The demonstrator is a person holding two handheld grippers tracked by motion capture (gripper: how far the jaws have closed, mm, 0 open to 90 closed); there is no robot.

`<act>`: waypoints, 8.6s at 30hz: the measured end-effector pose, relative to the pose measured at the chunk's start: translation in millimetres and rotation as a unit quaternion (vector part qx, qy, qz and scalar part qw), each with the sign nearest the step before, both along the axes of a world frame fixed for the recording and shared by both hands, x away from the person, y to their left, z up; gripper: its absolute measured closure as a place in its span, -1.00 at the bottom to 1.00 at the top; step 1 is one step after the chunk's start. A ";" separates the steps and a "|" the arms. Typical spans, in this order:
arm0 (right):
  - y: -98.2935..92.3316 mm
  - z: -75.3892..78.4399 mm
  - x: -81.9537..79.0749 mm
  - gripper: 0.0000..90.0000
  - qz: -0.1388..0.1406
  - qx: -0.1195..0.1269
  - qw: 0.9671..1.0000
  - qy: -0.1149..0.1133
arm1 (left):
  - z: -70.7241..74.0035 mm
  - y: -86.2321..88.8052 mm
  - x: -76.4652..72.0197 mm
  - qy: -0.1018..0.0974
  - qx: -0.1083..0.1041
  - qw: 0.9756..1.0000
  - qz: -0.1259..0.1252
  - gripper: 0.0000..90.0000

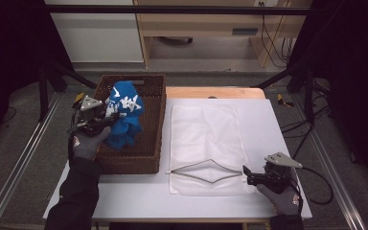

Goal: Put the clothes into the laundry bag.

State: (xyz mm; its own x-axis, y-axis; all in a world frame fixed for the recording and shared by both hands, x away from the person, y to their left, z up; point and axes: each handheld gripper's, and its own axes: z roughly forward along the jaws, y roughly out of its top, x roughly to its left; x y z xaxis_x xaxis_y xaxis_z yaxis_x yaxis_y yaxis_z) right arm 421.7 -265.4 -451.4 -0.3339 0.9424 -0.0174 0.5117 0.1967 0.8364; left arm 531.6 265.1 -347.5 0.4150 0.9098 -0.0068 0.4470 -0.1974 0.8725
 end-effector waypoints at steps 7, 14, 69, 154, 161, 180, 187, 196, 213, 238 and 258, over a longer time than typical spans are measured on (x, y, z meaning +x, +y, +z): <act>0.4 1.3 -0.5 -0.98 -0.005 -0.003 1.000 -0.006 | 17.3 -4.3 -14.2 -0.027 -0.004 1.000 0.002 0.62; 0.6 2.5 -0.9 -0.97 -0.007 -0.002 1.000 -0.010 | 38.1 -8.8 -33.4 -0.060 -0.028 0.998 -0.013 0.62; -8.9 6.3 -3.6 -0.92 -0.020 0.005 1.000 -0.011 | 29.6 -191.8 -73.3 -0.057 -0.016 0.983 -0.172 0.61; 126.1 -12.5 58.7 -0.99 0.062 -0.018 0.997 0.033 | -136.7 -179.9 -111.2 0.068 0.084 0.977 -0.182 1.00; 129.8 -33.0 62.8 -0.71 0.065 -0.044 0.995 0.057 | -136.5 -180.2 -111.1 0.070 0.087 0.977 -0.182 0.99; 86.9 5.1 45.2 0.41 0.034 0.035 0.999 0.019 | -136.2 -178.4 -109.2 0.076 0.082 0.976 -0.185 0.99; 37.0 29.6 29.6 0.43 -0.004 0.035 0.999 -0.004 | -136.5 -178.3 -109.0 0.076 0.078 0.977 -0.186 0.99; -19.5 10.2 6.6 0.39 -0.044 0.002 0.999 0.024 | -136.3 -179.4 -109.1 0.075 0.079 0.977 -0.181 1.00; -20.2 0.0 8.4 -0.26 -0.058 -0.024 0.998 0.003 | -131.4 -183.2 -112.8 0.066 0.073 0.977 -0.187 1.00; 54.4 23.0 14.3 -0.26 0.045 -0.031 0.998 -0.038 | -136.6 -188.0 -116.2 0.073 0.079 0.975 -0.195 1.00; 94.4 -7.1 24.3 -0.15 0.104 -0.017 0.994 0.017 | -136.4 -187.5 -116.1 0.073 0.074 0.975 -0.195 1.00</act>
